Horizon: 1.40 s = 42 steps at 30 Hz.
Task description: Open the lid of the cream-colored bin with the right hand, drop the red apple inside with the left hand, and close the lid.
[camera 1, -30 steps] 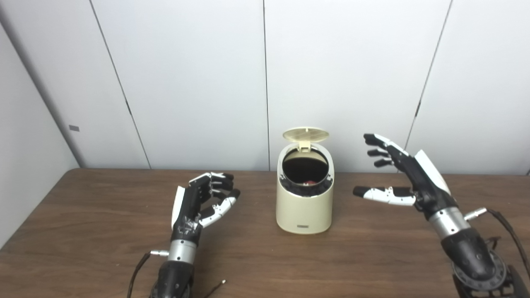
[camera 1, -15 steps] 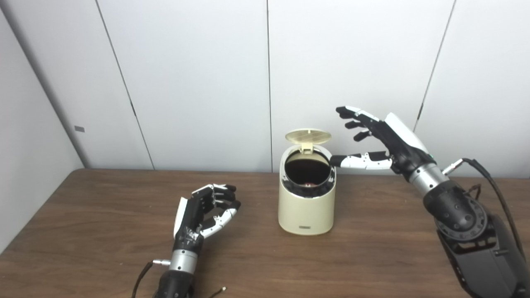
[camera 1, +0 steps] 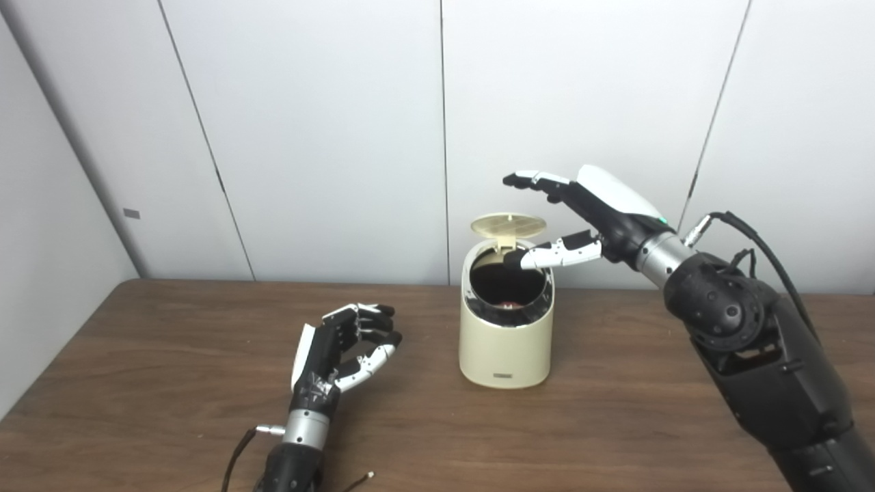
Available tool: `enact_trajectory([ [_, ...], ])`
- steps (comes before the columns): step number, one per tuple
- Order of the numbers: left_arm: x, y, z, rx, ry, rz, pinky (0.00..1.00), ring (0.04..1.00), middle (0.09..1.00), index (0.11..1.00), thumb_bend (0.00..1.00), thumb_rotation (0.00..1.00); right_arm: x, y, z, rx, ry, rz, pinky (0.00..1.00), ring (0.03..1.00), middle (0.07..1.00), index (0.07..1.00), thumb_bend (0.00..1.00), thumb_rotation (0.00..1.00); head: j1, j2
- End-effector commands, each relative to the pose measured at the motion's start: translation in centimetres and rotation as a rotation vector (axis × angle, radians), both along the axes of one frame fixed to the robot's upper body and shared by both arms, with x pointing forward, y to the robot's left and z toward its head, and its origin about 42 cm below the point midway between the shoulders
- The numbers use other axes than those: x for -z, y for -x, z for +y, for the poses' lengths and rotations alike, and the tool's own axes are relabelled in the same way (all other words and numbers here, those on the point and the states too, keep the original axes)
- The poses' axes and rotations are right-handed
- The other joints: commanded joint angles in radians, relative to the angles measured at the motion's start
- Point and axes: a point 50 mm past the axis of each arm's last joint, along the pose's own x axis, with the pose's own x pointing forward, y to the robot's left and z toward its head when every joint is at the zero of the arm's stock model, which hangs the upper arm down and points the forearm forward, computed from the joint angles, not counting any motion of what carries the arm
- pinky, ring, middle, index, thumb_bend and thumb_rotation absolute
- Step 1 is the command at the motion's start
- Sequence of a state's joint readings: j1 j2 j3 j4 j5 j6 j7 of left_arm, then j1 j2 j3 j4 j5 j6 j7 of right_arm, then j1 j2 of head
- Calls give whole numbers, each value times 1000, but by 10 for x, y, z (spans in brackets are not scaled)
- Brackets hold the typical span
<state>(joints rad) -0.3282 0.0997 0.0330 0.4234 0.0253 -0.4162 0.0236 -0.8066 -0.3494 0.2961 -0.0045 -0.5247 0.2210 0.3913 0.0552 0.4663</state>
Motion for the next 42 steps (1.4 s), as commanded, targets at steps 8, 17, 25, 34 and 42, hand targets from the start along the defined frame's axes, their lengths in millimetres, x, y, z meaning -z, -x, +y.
enact_trajectory([
  [8,49,28,-12,-8,18,145,538,612,664,498,504,57,-28,7,2,-84,79,-147,787,885,724,668,669,553,4,5],
  [17,45,27,-13,-13,23,129,521,609,656,498,505,61,-21,23,-6,-99,112,-164,839,874,700,641,661,557,6,16],
  [25,42,27,-14,-18,20,124,505,601,654,498,505,60,-12,32,-9,-151,146,-202,995,839,663,632,662,536,13,25],
  [34,41,26,-14,-32,14,137,506,599,651,498,504,58,5,41,-10,-196,278,-285,984,833,648,639,664,550,15,28],
  [42,40,26,-14,-43,0,138,500,593,645,498,505,60,16,43,-8,-212,319,-268,970,849,667,651,672,524,19,43],
])
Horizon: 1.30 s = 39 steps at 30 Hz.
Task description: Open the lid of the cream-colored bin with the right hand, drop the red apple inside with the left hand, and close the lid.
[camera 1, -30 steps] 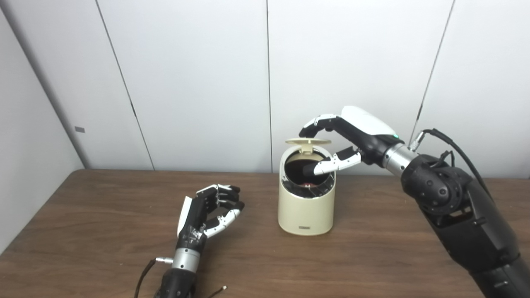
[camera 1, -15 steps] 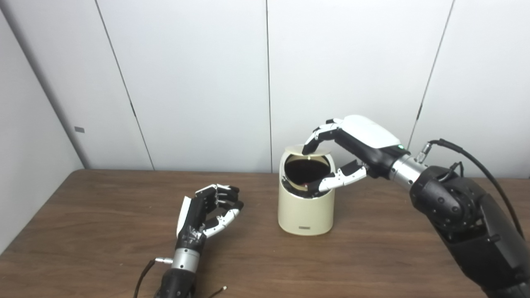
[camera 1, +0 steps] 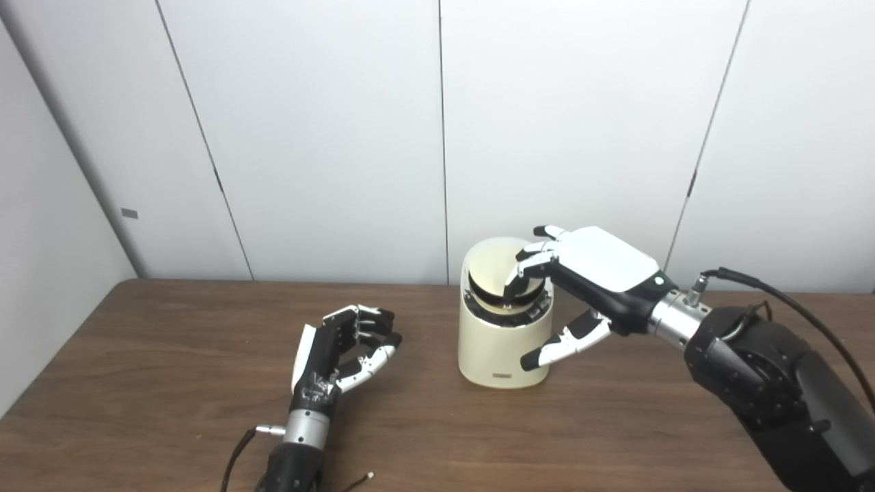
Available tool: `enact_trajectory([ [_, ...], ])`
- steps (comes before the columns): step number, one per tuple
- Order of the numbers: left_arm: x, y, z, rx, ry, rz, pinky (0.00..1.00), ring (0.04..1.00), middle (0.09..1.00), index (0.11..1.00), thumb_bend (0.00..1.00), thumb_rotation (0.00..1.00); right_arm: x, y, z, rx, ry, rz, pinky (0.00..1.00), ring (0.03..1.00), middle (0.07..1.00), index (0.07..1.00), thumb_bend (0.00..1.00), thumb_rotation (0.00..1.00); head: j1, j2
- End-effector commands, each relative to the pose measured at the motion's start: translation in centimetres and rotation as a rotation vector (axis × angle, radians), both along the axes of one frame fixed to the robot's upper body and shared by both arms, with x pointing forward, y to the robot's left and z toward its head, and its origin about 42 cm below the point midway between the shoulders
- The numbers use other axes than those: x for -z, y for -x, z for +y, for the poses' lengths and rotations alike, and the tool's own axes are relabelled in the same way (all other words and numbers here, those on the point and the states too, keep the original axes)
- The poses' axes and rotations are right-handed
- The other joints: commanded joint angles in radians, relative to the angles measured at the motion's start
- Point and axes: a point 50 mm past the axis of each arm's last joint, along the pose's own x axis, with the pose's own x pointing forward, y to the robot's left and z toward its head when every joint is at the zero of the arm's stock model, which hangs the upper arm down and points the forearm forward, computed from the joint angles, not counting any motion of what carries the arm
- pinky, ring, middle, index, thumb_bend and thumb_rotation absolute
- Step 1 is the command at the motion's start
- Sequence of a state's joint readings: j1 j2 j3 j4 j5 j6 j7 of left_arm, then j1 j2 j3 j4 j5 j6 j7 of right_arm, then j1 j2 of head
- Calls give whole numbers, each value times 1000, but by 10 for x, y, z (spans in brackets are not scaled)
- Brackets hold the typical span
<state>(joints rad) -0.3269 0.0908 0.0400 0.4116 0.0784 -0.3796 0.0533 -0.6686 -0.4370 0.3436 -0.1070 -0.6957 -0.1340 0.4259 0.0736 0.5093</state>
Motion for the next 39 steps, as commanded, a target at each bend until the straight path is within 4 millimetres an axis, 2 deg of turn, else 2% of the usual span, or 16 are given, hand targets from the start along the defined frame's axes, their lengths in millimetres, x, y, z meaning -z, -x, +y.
enact_trajectory([
  [1,40,27,-12,-14,36,115,501,595,647,498,505,60,-20,1,3,-23,-2,-69,968,849,667,652,675,521,1,0],
  [15,41,27,-15,-5,45,111,499,594,648,498,506,61,-7,-3,9,7,75,-26,923,858,688,670,694,527,6,8],
  [19,41,28,-16,-3,49,109,500,595,652,498,506,60,-7,-6,11,25,87,-12,931,871,701,680,698,505,8,10],
  [24,42,28,-16,-2,52,113,510,603,658,498,506,60,-7,-11,14,46,111,-4,950,890,723,707,689,537,8,10],
  [33,41,31,-19,12,20,106,508,601,655,498,506,62,-11,-18,22,63,139,12,970,914,747,732,678,535,21,19],
  [39,39,33,-21,13,21,110,514,601,651,498,507,62,-11,-21,26,61,134,7,970,913,754,740,686,506,23,25],
])
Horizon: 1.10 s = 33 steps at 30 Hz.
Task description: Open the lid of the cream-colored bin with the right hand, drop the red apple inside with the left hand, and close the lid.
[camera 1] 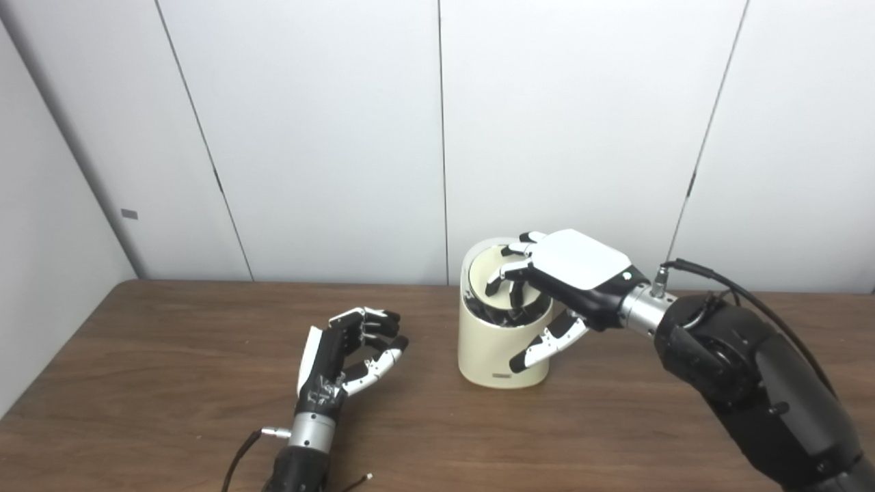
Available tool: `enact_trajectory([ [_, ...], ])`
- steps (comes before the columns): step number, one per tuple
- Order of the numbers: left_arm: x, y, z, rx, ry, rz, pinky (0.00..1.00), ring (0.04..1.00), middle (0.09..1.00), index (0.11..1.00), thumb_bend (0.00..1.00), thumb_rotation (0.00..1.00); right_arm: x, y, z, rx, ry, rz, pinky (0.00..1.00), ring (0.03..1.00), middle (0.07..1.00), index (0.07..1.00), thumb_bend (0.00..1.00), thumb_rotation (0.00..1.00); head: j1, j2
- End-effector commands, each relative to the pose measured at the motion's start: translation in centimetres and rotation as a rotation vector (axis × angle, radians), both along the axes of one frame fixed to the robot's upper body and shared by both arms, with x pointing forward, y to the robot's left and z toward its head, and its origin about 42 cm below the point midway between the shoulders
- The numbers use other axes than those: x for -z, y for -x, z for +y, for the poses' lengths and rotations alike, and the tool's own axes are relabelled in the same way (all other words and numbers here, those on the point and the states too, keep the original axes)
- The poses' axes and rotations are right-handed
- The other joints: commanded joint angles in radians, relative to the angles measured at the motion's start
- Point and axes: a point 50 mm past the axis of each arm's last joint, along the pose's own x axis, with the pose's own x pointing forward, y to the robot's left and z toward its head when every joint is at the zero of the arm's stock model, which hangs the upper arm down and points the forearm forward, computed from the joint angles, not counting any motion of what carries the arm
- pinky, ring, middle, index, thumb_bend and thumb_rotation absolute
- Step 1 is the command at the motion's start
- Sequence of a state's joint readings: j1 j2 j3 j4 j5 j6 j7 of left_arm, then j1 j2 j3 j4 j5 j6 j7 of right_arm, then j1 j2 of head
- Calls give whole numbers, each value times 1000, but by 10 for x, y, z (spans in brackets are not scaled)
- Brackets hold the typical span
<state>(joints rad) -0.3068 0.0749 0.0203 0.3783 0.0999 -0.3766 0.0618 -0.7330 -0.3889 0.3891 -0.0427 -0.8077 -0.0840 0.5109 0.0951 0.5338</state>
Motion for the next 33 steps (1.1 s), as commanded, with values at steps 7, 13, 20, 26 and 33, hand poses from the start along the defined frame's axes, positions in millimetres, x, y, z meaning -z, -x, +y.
enact_trajectory([
  [7,36,28,-10,-5,20,106,504,590,644,498,506,62,-10,-3,1,1,45,-36,950,911,751,740,673,533,-1,14],
  [13,33,29,-8,-3,28,101,512,599,654,498,506,61,-2,0,-4,-7,85,-37,952,911,746,735,699,541,2,25],
  [20,32,28,-6,-3,28,98,519,609,661,498,505,60,7,4,-3,-26,253,-53,977,914,745,741,698,593,2,35],
  [26,32,28,-4,-6,32,99,520,608,656,498,505,59,11,8,3,-29,346,-54,1000,929,752,748,729,588,0,37],
  [33,32,28,-4,-7,25,99,514,604,657,498,505,59,13,9,4,-29,341,-38,1000,922,750,745,733,575,-1,35],
])
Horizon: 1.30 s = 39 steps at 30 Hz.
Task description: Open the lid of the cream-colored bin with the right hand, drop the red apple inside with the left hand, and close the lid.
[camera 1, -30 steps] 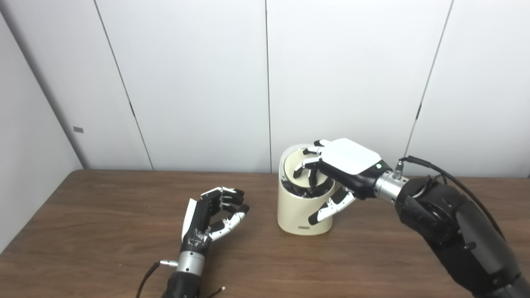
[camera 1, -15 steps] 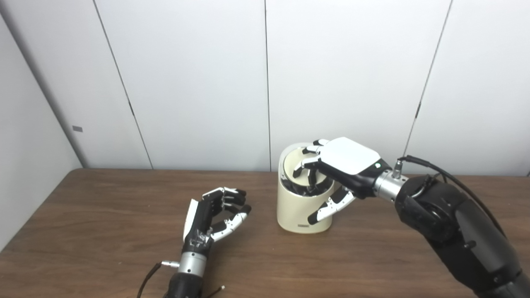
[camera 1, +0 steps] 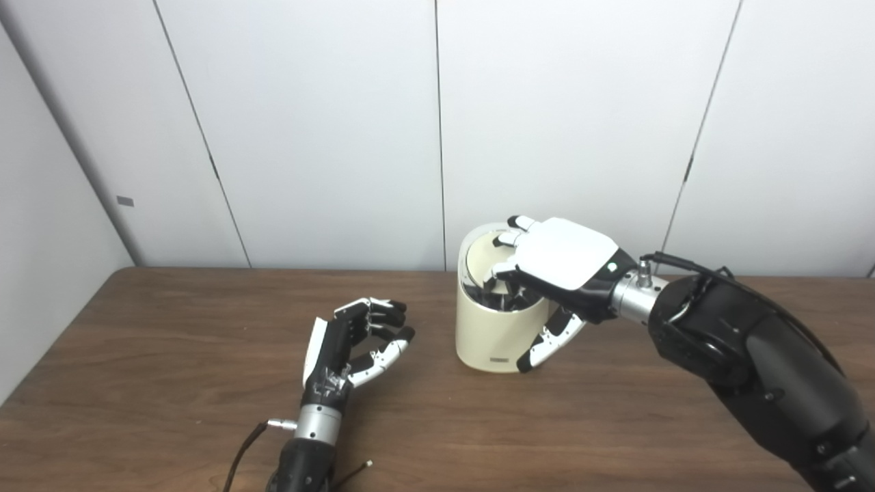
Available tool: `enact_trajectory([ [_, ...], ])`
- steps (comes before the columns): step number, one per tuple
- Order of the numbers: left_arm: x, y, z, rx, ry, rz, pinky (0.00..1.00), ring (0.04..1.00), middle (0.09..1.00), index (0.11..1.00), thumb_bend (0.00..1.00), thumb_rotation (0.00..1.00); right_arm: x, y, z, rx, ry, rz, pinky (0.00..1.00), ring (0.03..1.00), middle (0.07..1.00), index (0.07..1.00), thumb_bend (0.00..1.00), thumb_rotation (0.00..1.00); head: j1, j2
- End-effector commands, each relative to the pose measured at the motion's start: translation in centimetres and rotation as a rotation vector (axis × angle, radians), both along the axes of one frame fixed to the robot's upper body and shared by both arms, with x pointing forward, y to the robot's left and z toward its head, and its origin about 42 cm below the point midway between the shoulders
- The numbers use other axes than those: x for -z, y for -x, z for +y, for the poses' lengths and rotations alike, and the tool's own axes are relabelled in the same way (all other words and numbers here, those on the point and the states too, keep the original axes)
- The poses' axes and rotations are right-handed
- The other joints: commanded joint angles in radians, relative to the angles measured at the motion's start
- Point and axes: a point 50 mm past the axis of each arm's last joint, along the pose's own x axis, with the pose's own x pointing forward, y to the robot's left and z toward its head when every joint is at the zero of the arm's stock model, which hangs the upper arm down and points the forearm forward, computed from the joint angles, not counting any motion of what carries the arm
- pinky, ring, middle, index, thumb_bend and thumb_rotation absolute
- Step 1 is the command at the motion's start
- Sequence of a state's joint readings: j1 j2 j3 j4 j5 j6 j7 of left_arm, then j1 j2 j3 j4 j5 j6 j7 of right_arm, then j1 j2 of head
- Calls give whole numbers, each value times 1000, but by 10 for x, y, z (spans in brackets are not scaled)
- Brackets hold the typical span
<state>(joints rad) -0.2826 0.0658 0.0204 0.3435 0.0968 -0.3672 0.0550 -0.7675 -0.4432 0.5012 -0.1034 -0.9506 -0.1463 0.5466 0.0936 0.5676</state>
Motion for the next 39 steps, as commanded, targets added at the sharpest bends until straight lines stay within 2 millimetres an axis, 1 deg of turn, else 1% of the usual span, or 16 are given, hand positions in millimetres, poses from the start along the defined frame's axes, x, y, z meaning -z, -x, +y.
enact_trajectory([
  [1,32,20,-1,-10,12,100,512,603,657,498,505,59,16,-3,-9,54,84,82,1000,923,749,744,734,572,-1,2],
  [4,32,20,-1,-10,11,103,504,596,654,498,505,58,11,-2,-12,51,19,92,1000,919,746,740,715,577,-3,1],
  [6,32,20,-1,-7,9,103,502,595,653,498,505,58,7,-1,-15,40,-53,99,967,902,736,729,703,560,-3,0],
  [9,34,20,0,-7,-3,107,503,597,653,498,505,60,-5,2,-20,43,-174,99,923,887,732,726,690,541,-5,-3],
  [13,35,20,0,-5,-5,113,507,597,650,498,505,61,-22,5,-28,32,-315,56,914,861,722,704,659,486,-8,-6],
  [14,35,20,0,-5,-4,114,508,598,650,498,505,61,-26,5,-30,32,-336,43,894,848,716,697,649,492,-9,-6],
  [16,35,20,0,-4,-7,114,508,598,649,498,505,61,-32,4,-33,39,-372,25,886,844,714,695,646,495,-10,-6],
  [17,35,20,0,-2,-9,111,506,595,648,498,505,61,-35,4,-35,48,-392,19,862,842,708,692,644,467,-10,-6],
  [18,35,19,0,-1,-11,110,504,593,647,498,505,61,-37,3,-36,55,-406,16,817,844,706,691,636,447,-10,-6],
  [19,35,19,-1,0,-12,110,504,593,647,498,505,61,-39,3,-37,62,-418,12,801,845,705,690,633,440,-10,-6],
  [23,36,20,-1,2,-13,113,511,595,646,498,505,60,-39,2,-40,82,-446,9,803,844,708,692,613,431,-10,-6],
  [27,37,20,-2,3,-14,114,516,598,648,498,505,61,-34,2,-41,83,-457,16,795,833,699,685,624,423,-8,-7],
  [32,37,20,-2,1,-11,115,509,595,647,498,505,61,-29,2,-41,87,-457,26,747,823,692,680,630,401,-6,-7],
  [36,37,20,-2,0,-10,115,506,592,647,498,505,59,-29,2,-44,87,-467,23,773,827,695,682,637,396,-8,-9],
  [39,36,20,-2,3,-5,112,509,594,647,498,505,59,-27,2,-51,96,-489,20,767,811,713,705,643,394,-7,-12],
])
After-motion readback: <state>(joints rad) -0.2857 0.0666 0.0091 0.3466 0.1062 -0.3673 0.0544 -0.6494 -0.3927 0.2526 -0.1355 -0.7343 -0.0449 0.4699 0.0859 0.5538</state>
